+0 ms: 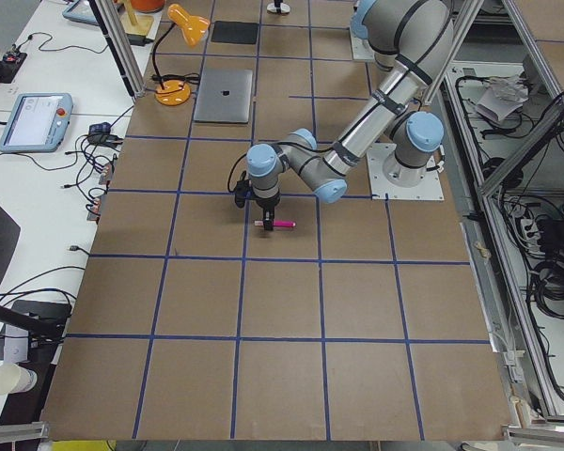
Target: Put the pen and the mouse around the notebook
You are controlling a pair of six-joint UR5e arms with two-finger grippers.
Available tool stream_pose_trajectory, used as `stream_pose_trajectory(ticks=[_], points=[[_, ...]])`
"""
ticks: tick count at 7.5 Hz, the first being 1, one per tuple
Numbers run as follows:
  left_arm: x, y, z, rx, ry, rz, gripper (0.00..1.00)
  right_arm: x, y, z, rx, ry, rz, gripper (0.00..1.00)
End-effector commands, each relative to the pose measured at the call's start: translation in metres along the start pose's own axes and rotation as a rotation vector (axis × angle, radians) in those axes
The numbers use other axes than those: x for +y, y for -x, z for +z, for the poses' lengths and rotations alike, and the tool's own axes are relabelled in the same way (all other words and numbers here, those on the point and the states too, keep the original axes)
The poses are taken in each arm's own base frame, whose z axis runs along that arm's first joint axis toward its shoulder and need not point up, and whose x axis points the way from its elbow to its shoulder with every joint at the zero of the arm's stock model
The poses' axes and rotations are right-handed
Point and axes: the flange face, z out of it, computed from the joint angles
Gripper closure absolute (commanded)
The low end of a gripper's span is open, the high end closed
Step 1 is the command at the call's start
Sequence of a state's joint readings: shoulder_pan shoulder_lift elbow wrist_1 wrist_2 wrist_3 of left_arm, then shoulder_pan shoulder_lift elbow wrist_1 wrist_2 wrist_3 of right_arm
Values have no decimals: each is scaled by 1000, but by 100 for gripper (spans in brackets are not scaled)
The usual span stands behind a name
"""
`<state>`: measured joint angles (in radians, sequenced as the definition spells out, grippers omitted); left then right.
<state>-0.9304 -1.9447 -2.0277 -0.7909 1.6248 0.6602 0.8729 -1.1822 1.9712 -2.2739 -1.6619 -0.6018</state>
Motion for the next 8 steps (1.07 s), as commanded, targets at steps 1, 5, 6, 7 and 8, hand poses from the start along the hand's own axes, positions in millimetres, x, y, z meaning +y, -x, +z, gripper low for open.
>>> stream_pose_trajectory(ticks=[1, 5, 6, 7, 8], points=[[-1, 9, 5, -6, -7, -16, 62, 0, 0, 1, -3, 6, -11, 53], [0, 9, -3, -16, -20, -24, 100, -23, 25, -58, 65, -89, -61, 100], [0, 9, -6, -19, -24, -25, 100, -54, 66, -87, 90, -111, -139, 100], [0, 8, -9, -20, -27, -29, 100, -79, 107, -103, 76, -101, -101, 100], [0, -2, -19, -25, -30, -54, 100, -99, 159, -112, 68, -103, -121, 100]])
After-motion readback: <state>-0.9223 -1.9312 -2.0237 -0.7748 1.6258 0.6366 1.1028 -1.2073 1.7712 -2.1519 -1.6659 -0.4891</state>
